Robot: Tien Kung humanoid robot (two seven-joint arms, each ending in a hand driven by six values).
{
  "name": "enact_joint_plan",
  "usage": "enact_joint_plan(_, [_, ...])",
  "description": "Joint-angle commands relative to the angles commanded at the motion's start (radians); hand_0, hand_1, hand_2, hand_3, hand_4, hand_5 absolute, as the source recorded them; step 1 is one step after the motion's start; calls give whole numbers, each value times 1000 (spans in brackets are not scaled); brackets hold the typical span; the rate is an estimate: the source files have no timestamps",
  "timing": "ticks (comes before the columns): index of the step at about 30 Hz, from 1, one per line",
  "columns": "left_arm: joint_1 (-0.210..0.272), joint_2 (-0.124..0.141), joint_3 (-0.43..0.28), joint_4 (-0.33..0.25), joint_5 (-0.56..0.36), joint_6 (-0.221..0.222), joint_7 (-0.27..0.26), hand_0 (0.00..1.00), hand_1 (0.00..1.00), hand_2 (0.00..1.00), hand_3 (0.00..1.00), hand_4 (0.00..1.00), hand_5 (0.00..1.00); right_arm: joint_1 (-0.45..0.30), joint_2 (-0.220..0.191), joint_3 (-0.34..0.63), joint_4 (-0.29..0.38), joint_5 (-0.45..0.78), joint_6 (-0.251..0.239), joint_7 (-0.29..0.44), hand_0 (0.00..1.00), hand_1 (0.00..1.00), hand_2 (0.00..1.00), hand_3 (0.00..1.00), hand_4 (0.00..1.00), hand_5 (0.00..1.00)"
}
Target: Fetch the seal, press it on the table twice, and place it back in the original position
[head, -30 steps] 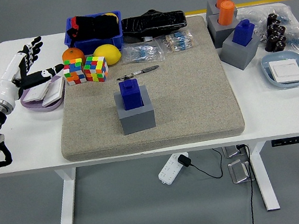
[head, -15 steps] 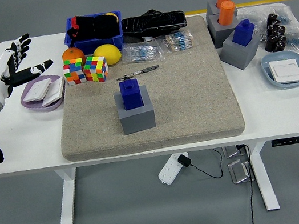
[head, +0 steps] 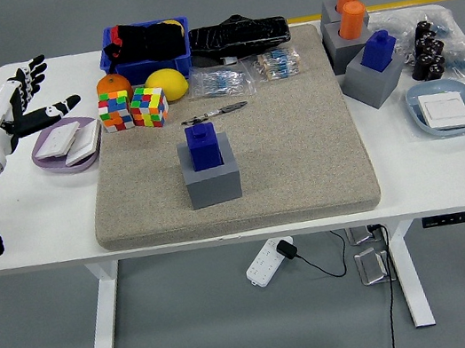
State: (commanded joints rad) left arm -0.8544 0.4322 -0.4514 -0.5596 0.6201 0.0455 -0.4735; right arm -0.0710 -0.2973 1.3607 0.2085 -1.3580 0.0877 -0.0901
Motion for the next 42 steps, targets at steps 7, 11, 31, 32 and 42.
enact_joint_plan(7, [0,1,1,-4,0,1,0,973,984,968,975,880,263,-1,0,-1,-1,1,0,0,767,676,670,616,780,500])
enact_joint_plan(11, [-1,1,2,-6,0,1,1,973,984,968,975,880,263,-3,1,-1,-1,-1,0,0,767,676,670,616,780,500])
enact_joint_plan(31, [-8,-10,15,-10,0,2,3,969,981,964,974,870,263,-6,8,19,0,-3,0,0,766,676,670,616,779,499])
enact_joint_plan(32, [-7,-10,15,-11,0,2,3,969,981,964,974,870,263,-6,8,19,-1,-4,0,-1,766,676,670,616,779,499])
enact_joint_plan(42, [-5,-7,10,-17,1,2,3,969,980,963,974,867,265,-7,6,12,0,-3,1,-1,766,676,670,616,778,501])
